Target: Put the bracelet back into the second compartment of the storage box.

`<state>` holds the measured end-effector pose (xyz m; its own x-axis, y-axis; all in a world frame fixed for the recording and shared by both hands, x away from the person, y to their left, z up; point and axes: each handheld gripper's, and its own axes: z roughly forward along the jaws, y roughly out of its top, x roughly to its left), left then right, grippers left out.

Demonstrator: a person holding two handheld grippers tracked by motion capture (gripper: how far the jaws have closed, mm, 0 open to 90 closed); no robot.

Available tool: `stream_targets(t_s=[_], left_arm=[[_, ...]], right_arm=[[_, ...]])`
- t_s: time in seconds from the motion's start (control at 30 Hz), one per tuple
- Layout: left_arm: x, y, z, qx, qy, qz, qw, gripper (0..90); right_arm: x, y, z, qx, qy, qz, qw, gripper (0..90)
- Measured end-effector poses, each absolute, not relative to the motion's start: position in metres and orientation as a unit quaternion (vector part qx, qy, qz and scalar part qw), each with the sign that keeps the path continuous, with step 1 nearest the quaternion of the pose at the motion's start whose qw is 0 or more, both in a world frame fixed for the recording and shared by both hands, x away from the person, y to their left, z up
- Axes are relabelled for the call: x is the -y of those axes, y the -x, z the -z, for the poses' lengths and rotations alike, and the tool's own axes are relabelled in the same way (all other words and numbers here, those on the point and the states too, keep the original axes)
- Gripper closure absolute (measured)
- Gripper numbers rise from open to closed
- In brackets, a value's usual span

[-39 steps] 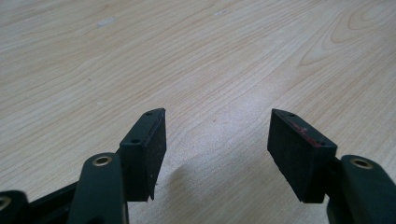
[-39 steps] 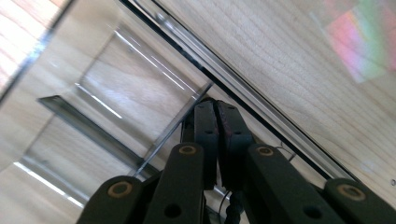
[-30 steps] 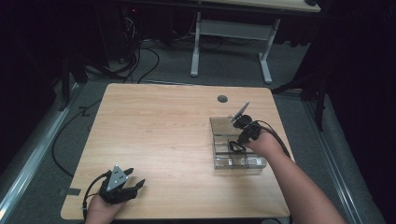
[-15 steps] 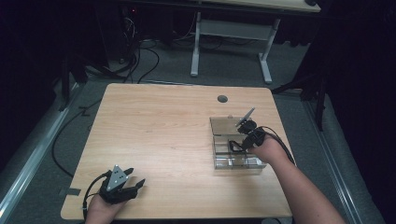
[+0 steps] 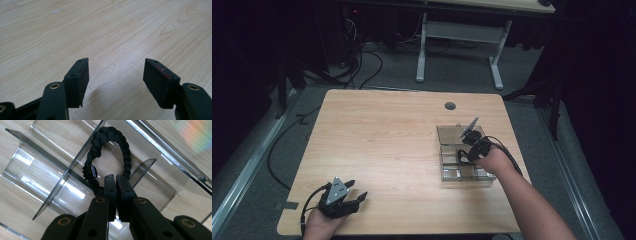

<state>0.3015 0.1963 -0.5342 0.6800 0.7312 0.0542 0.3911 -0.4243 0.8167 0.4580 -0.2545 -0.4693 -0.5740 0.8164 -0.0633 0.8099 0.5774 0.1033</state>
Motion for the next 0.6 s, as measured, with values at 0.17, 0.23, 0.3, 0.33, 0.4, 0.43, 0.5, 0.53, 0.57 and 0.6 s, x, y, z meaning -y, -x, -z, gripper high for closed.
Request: stream_targets(t_s=[0.17,0.23,0.3,0.33,0.4,0.43,0.5,0.53,0.57,0.6], left_arm=[[-0.196,-0.301,0.534,-0.343,-0.819,-0.206,0.412,37.7],[-0.196,-0.301,0.534,-0.343,-0.819,-0.206,0.411,37.7],[-0.196,-0.301,0.534,-0.343,-0.819,-0.207,0.411,37.7],[-0.196,-0.301,0.534,-0.342,-0.82,-0.206,0.411,37.7],[-0.196,-0.301,0.534,-0.343,-0.82,-0.206,0.41,37.7],[-0.196,-0.301,0.534,-0.343,-0.819,-0.206,0.411,37.7],[-0.196,-0.301,0.534,-0.343,-0.82,-0.206,0.41,37.7],[-0.196,-0.301,0.534,-0.343,-0.82,-0.206,0.411,37.7],[-0.196,-0.301,0.534,-0.342,-0.82,-0.206,0.411,37.7],[-0.196,-0.301,0.534,-0.342,-0.82,-0.206,0.41,37.7]], right_arm=[[0.254,-0.459,0.471,-0.888,-0.457,-0.03,0.051,87.5],[0.254,-0.459,0.469,-0.887,-0.457,-0.032,0.055,86.7],[0.255,-0.459,0.465,-0.884,-0.462,-0.039,0.058,86.4],[0.255,-0.459,0.462,-0.883,-0.464,-0.042,0.059,86.0],[0.255,-0.458,0.458,-0.88,-0.469,-0.048,0.061,85.3],[0.255,-0.459,0.456,-0.882,-0.464,-0.051,0.063,84.9],[0.255,-0.457,0.453,-0.88,-0.469,-0.055,0.061,84.1],[0.255,-0.457,0.451,-0.88,-0.468,-0.058,0.061,83.8],[0.254,-0.456,0.45,-0.877,-0.473,-0.058,0.06,83.7],[0.255,-0.455,0.45,-0.877,-0.472,-0.06,0.06,83.5]])
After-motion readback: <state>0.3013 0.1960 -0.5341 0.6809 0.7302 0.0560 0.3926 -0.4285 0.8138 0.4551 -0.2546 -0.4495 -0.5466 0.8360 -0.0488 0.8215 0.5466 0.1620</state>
